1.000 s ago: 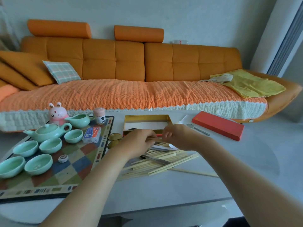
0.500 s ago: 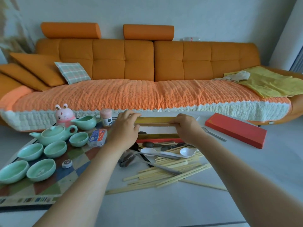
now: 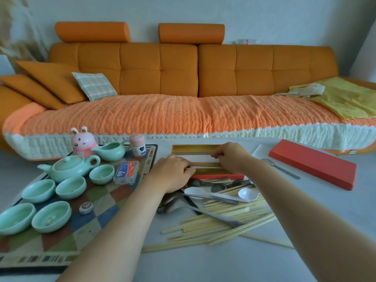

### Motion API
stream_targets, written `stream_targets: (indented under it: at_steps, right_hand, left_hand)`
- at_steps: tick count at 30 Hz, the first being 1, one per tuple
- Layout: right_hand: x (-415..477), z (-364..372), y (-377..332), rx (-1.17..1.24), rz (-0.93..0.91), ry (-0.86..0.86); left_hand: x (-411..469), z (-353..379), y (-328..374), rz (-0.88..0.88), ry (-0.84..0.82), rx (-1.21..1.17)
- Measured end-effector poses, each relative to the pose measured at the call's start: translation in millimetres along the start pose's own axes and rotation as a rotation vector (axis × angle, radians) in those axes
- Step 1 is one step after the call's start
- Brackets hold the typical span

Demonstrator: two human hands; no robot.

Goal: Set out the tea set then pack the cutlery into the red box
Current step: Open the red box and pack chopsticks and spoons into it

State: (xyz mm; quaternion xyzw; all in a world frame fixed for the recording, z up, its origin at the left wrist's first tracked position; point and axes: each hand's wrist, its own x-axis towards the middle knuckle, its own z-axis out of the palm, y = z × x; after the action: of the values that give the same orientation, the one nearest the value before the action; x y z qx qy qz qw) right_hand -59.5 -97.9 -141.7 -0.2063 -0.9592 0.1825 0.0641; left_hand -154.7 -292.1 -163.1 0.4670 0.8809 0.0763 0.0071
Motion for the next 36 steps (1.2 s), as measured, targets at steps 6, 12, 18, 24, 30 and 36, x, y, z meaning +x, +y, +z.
stream_targets:
  at_steps: [6, 12, 18, 24, 30, 36]
  right_hand:
    - [-12.9, 2.3, -10.5, -0.034, -0.078, -0.122]
    - [-37.5, -10.8, -4.7, 0.118, -0.106, 0.070]
    - [-70.8, -24.6, 3.0, -0.013, -0.200, 0.076]
    - [-91.6, -23.7, 13.6, -0.329, -0.184, -0.043]
    - [-89.8, -9.6, 16.8, -0.443, -0.219, -0.055]
    - [-85.8, -6.1, 16.2, -0.238, -0.208, 0.028]
  left_hand:
    - [-4.4, -5.3, 4.9, -0.017, -0.001, -0.003]
    - [-9.8, -6.0, 9.2, 0.110, 0.238, -0.028]
    - [-26.8, -14.7, 46.1, 0.172, 0.311, -0.197]
    - [-39.1, -1.9, 71.6, 0.156, 0.058, -0.161]
    - [-41.1, -6.7, 73.5, 0.100, 0.025, -0.117]
    - [-40.8, -6.6, 67.7, 0.065, 0.067, -0.218]
